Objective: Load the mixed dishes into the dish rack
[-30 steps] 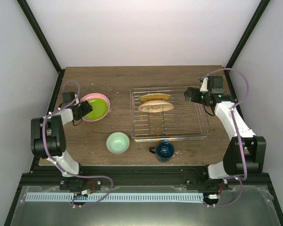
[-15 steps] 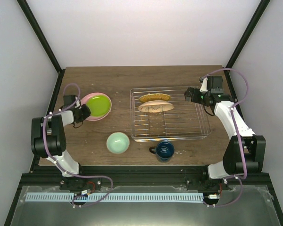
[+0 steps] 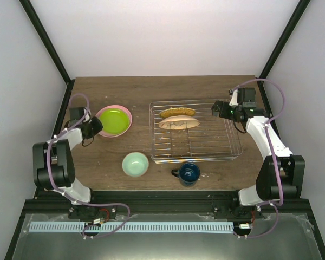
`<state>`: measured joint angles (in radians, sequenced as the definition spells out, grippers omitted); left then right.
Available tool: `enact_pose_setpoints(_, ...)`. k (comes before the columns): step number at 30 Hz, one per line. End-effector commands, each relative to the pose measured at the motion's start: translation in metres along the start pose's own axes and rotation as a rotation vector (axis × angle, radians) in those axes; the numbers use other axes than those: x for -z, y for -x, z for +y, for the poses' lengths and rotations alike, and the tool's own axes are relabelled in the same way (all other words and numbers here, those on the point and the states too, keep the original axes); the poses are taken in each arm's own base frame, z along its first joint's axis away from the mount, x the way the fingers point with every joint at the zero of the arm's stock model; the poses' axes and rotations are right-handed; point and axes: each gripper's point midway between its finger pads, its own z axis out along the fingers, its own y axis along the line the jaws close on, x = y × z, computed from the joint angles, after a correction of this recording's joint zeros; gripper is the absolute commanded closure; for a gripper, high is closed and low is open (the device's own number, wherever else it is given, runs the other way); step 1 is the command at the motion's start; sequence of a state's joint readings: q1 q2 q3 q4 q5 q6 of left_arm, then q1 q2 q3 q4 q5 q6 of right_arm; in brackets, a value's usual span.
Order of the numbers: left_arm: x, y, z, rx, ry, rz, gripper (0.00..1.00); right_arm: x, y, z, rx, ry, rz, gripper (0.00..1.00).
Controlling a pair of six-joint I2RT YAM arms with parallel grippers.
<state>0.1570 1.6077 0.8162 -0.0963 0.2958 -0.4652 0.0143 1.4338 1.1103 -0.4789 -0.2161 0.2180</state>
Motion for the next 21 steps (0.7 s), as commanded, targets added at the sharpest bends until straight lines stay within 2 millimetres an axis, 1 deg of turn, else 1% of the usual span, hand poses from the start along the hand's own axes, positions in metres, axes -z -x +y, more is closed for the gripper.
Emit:
enact_pose_setpoints(1,0.03,0.02,-0.023,-0.048,-0.052,-0.08,1.0,0.0,0.005,-0.004,0.005,-0.004,-0.011,0.0)
enact_pose_setpoints(4,0.064,0.037,-0.047,-0.113,-0.111,-0.181,1.0,-0.001,0.005,-0.004,0.004,-0.003,-0.011,0.0)
enact_pose_setpoints(7,0.104,0.05,-0.078,-0.253,-0.132,-0.292,1.0,-0.003,0.004,-0.005,0.003,-0.004,-0.007,0.0)
enact_pose_setpoints(9,0.131,0.054,-0.102,-0.356,-0.151,-0.361,1.0,-0.003,0.004,-0.006,0.002,-0.008,-0.005,0.0)
enact_pose_setpoints(11,0.156,0.054,-0.123,-0.43,-0.184,-0.423,1.0,-0.005,0.003,-0.007,0.0,-0.015,-0.002,0.0)
enact_pose_setpoints(14,0.186,0.048,-0.149,-0.508,-0.255,-0.494,1.0,-0.005,0.003,-0.009,-0.003,-0.025,-0.002,0.0)
enact_pose_setpoints(16,0.201,0.04,-0.165,-0.569,-0.299,-0.528,1.0,-0.004,0.004,-0.01,-0.003,-0.032,-0.007,0.0)
enact_pose_setpoints(19,0.218,0.024,-0.189,-0.67,-0.368,-0.557,1.0,-0.003,0.005,-0.012,-0.001,-0.043,-0.01,0.0)
enact_pose_setpoints(21,0.225,0.014,-0.204,-0.736,-0.405,-0.562,1.0,-0.003,0.004,-0.012,-0.002,-0.047,-0.009,0.0)
